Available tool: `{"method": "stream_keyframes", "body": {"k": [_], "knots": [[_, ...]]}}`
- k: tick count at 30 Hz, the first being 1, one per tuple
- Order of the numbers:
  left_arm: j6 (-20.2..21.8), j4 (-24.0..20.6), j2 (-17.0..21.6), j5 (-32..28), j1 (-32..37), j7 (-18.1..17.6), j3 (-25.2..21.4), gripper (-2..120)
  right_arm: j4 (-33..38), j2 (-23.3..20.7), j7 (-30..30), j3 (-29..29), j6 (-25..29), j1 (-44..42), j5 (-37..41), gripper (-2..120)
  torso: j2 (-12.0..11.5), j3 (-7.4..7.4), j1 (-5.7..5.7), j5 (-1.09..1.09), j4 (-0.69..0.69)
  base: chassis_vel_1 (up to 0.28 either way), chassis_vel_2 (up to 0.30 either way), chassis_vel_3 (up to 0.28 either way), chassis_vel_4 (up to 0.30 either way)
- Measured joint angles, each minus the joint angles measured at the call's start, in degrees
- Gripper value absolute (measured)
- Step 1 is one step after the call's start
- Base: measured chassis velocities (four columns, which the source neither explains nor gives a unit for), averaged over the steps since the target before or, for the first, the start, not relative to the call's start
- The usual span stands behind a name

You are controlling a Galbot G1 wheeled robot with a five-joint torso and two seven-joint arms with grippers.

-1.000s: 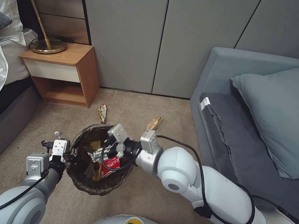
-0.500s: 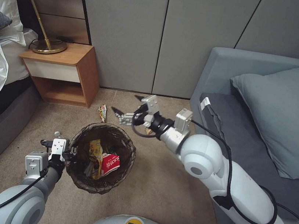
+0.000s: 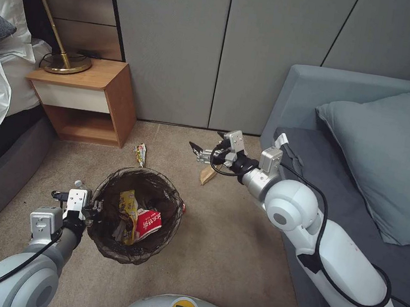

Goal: Pick up the trash bin, then pick up the garbage from the floor and place it into the trash bin.

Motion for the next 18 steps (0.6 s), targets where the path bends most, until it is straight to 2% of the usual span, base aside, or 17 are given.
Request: {"method": "stream_keyframes", "body": {"k": [10,18], "knots": [[0.1,0.0,0.0,-1.5,0.5,0.0,-2.6,2,-11.2,1.2,-5.5,-2.1,-0.4,-1.1,-4.3,100,0.0,0.00,0.00,0.00,0.00,0.000,0.000,0.000,0.000],[0.2,0.0,-0.4,-2.2,0.7,0.0,-3.2,2,-19.3,3.5,-7.4,-5.2,-0.3,-0.3,-9.2,100,0.0,0.00,0.00,0.00,0.00,0.000,0.000,0.000,0.000]]}}
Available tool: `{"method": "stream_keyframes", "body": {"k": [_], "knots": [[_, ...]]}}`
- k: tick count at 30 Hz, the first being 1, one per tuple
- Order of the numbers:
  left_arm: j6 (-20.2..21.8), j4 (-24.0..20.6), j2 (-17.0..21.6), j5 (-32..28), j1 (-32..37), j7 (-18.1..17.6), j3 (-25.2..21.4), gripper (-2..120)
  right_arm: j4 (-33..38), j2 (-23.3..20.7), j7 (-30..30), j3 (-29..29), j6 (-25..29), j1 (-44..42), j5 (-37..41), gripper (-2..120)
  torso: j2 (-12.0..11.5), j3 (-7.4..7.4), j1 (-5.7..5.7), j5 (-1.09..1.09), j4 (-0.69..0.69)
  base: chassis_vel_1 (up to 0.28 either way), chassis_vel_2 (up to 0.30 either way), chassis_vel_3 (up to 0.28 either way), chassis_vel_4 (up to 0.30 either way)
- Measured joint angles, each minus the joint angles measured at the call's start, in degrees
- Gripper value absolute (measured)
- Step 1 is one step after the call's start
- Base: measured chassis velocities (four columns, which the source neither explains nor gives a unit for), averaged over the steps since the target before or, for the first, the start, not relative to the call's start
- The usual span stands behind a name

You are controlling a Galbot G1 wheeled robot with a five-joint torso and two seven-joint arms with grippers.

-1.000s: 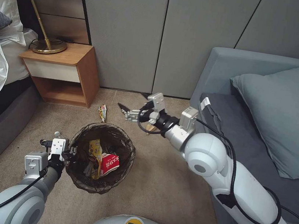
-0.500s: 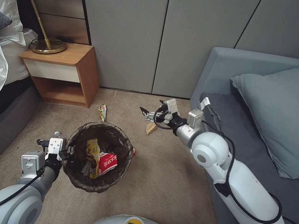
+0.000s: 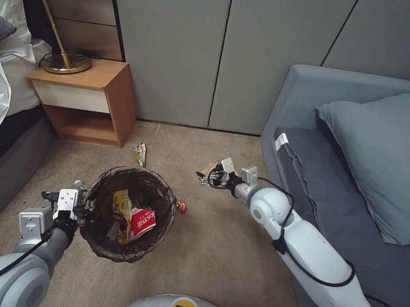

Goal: Pick up the trash bin, then pick up the garbage from the floor and place it into the trash bin.

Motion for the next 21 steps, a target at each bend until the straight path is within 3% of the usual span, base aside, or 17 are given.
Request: {"method": "stream_keyframes", "body": {"k": [6,14,21], "knots": [[0.0,0.0,0.0,-0.2,0.2,0.0,0.0,2,-7.3,2.5,-0.4,-3.5,0.5,1.4,-3.9,100,0.0,0.00,0.00,-0.01,0.01,0.000,0.000,0.000,0.000],[0.1,0.0,0.0,-0.2,0.0,0.0,0.4,2,-11.9,4.0,-0.2,-6.3,0.2,2.4,-8.0,100,0.0,0.00,0.00,-0.01,-0.01,0.000,0.000,0.000,0.000],[0.1,0.0,0.1,-0.2,0.1,0.0,0.5,2,-18.0,8.8,-0.3,-10.1,0.5,4.9,-11.9,100,0.0,0.00,0.00,0.00,0.01,0.000,0.000,0.000,0.000]]}}
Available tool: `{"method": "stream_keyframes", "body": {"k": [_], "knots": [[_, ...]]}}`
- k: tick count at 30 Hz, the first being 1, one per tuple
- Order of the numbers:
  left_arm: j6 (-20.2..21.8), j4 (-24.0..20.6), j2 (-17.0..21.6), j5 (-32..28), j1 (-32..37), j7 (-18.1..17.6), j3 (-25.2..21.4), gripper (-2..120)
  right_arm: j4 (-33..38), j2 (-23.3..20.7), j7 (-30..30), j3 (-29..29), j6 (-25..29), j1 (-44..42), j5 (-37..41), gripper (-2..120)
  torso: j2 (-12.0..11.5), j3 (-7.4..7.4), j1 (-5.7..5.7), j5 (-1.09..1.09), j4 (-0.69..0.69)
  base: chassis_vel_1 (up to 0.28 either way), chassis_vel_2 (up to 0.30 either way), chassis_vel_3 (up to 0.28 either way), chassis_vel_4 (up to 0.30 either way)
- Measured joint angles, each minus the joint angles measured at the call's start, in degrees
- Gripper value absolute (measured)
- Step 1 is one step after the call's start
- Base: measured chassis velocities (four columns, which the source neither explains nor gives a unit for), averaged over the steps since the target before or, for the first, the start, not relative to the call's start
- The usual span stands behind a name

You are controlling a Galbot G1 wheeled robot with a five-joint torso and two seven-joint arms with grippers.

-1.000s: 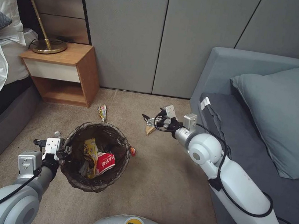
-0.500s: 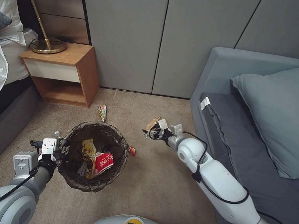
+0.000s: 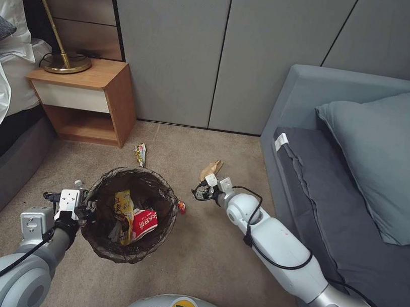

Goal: Pick up the trash bin, then pick up the garbage from the floor and place it into the trash bin.

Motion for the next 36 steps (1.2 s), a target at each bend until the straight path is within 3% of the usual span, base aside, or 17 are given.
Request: {"method": "stream_keyframes", "body": {"k": [17,36], "knots": [[0.0,0.0,-0.1,0.0,0.5,0.0,0.0,2,-6.6,7.3,0.1,-3.8,0.9,1.8,-3.0,100,0.0,0.00,0.00,0.00,-0.01,0.000,0.000,0.000,0.000],[0.0,0.0,0.1,0.0,1.0,0.0,0.2,2,-11.0,9.0,-0.7,-5.8,2.2,1.6,-6.9,100,0.0,0.00,0.00,0.00,-0.01,0.000,0.000,0.000,0.000]]}}
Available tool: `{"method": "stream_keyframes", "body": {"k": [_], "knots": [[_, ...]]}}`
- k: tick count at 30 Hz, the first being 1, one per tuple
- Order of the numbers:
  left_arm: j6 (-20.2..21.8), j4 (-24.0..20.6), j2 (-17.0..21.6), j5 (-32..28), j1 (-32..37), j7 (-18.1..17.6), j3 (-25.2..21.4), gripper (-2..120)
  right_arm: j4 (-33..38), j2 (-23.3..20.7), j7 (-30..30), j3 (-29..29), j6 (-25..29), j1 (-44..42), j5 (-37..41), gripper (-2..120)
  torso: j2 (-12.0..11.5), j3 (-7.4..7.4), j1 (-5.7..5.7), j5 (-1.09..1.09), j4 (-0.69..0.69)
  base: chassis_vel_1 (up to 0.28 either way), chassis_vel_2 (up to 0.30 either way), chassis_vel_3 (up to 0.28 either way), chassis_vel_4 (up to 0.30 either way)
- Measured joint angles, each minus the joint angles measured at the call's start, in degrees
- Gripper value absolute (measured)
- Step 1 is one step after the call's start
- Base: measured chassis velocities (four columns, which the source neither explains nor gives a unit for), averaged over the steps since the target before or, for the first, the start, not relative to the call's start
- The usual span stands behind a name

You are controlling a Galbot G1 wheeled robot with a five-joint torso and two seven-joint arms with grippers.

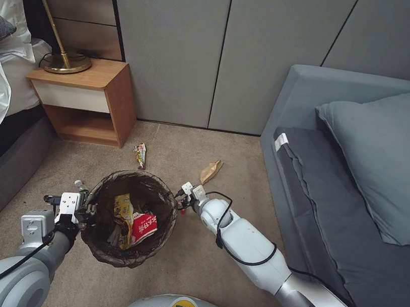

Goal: Pick up the trash bin, then pick up the garbage from the floor and place it into the trash bin.

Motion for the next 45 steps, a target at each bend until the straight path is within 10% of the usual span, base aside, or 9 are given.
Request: {"method": "stream_keyframes", "body": {"k": [45], "knots": [[0.0,0.0,0.0,0.3,0.3,0.0,0.1,2,-17.5,7.9,-1.5,1.3,5.7,0.0,-14.6,100,0.0,0.00,0.00,0.00,0.00,0.000,0.000,0.000,0.000]]}}
